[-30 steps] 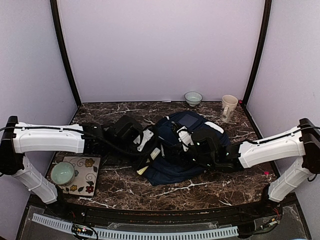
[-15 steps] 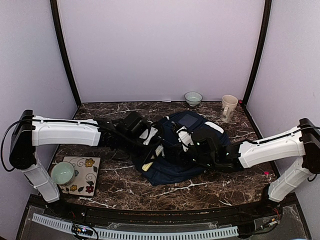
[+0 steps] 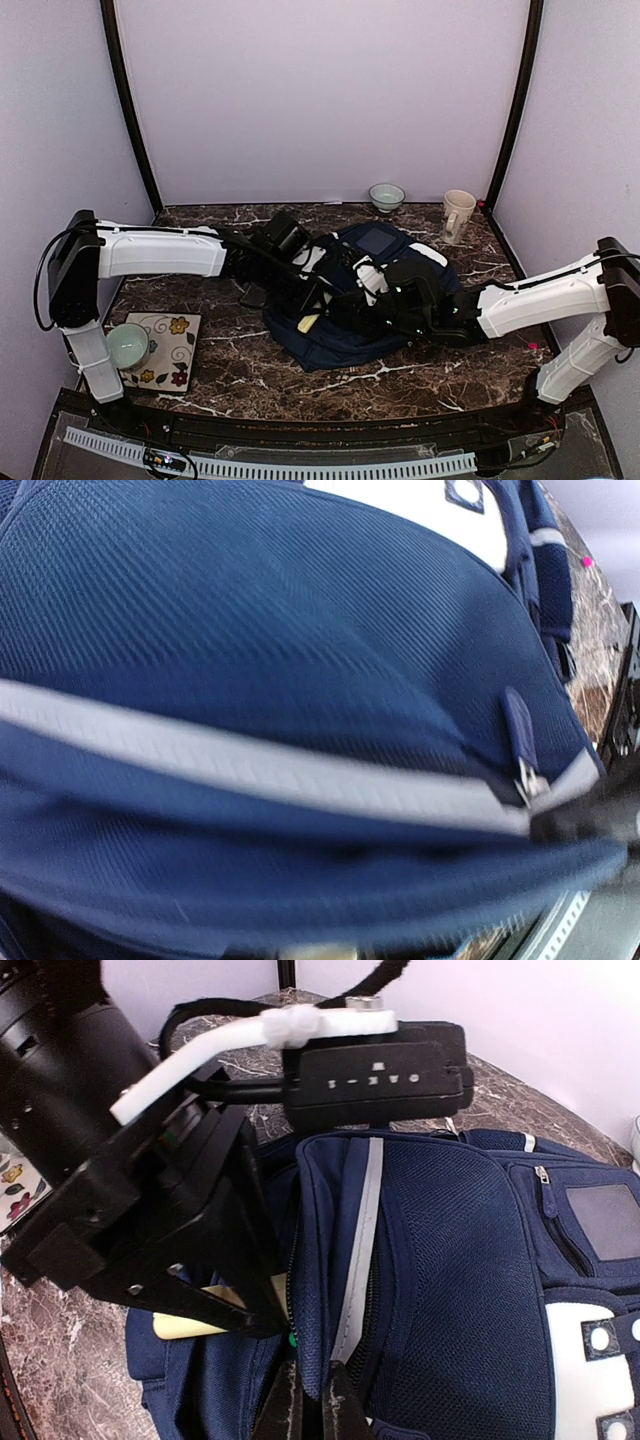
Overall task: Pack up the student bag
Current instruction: Place the pen in the upper front pocket of the bag.
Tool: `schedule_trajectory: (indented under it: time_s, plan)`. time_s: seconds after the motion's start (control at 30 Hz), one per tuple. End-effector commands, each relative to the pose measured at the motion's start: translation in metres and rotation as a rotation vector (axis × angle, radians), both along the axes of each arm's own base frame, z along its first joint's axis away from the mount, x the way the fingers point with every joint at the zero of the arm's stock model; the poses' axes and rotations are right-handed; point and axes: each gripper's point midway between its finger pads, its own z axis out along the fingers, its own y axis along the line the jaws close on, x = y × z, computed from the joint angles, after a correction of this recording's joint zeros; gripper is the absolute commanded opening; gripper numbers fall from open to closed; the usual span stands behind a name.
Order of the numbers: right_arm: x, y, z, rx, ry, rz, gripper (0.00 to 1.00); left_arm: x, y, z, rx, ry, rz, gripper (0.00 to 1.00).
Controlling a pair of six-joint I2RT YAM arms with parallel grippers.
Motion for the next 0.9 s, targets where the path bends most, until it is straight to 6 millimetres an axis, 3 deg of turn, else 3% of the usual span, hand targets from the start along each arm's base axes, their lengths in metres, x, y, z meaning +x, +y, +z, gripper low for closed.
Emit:
schedule_trajectory:
  time_s: [0.0,0.27,0.6,0.87]
  plan:
    - [-0.017,0.02,0.024,0.107,-0.012,0.104,0.0,0.014,-0.016,0.013,-0.07,-0.007,0.008,0.0]
    - [-0.019,0.018,0.027,0.115,-0.028,0.106,0.0,0.032,-0.039,0.017,-0.182,0.024,0.049,0.0]
    - [-0.019,0.009,0.028,0.119,-0.043,0.084,0.0,0.056,-0.06,0.051,-0.478,0.081,0.215,0.0]
    - [-0.021,0.002,0.029,0.123,-0.046,0.076,0.0,0.067,-0.074,0.061,-0.628,0.137,0.283,0.0]
